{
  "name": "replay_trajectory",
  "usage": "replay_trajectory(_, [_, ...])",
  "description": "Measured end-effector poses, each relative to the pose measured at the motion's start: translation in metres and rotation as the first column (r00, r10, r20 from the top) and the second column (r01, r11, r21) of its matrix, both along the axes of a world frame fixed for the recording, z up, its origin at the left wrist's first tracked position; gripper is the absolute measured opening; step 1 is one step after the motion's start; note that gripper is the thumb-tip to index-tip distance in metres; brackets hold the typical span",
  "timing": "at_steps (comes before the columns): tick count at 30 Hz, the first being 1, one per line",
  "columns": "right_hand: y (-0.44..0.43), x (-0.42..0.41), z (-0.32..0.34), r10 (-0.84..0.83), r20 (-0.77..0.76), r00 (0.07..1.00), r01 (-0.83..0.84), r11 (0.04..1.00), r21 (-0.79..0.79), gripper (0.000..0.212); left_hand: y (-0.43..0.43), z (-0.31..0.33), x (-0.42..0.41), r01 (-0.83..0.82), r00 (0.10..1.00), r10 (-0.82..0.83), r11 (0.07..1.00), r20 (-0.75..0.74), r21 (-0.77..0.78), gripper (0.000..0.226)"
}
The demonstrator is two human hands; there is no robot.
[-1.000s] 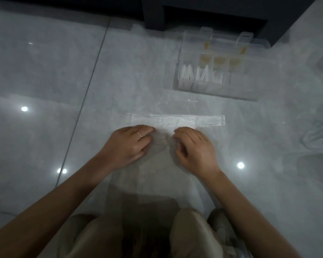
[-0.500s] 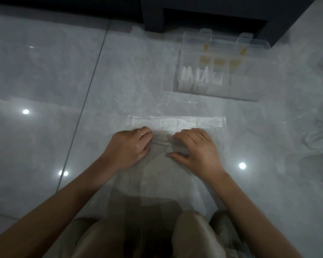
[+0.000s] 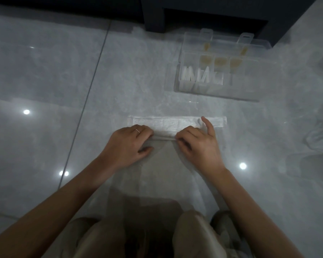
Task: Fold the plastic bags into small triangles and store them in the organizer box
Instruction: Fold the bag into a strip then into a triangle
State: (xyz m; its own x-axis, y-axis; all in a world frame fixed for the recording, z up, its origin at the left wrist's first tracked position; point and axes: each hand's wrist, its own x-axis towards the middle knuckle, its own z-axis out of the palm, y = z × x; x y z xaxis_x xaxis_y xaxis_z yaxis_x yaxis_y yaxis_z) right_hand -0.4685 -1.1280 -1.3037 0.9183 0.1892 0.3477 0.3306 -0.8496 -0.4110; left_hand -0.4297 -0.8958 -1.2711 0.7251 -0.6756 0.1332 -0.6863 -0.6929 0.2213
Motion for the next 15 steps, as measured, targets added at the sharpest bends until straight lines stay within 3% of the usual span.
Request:
replay_trajectory(5, [-0.004, 0.002, 0.001, 0.017, -0.034, 0.999, -0.017, 1.0, 0.006, 0.004, 0.01, -0.004, -0.003, -0.081, 0.996, 0.082, 0.996, 0.02, -0.042, 0.024])
replay_trajectory(10, [-0.006, 0.005, 0.004, 0.021, -0.069, 0.997, -0.017, 0.998, 0.058, 0.005, 0.021, -0.003, 0.0, -0.31, 0.946, 0.282, 0.93, -0.158, -0.196, 0.034])
replay_trajectory(15, [-0.004, 0.007, 0.012, -0.092, -0.193, 0.977, 0.116, 0.987, 0.113, 0.01, 0.019, -0.004, 0.009, -0.53, 0.823, 0.395, 0.793, -0.408, -0.301, 0.043])
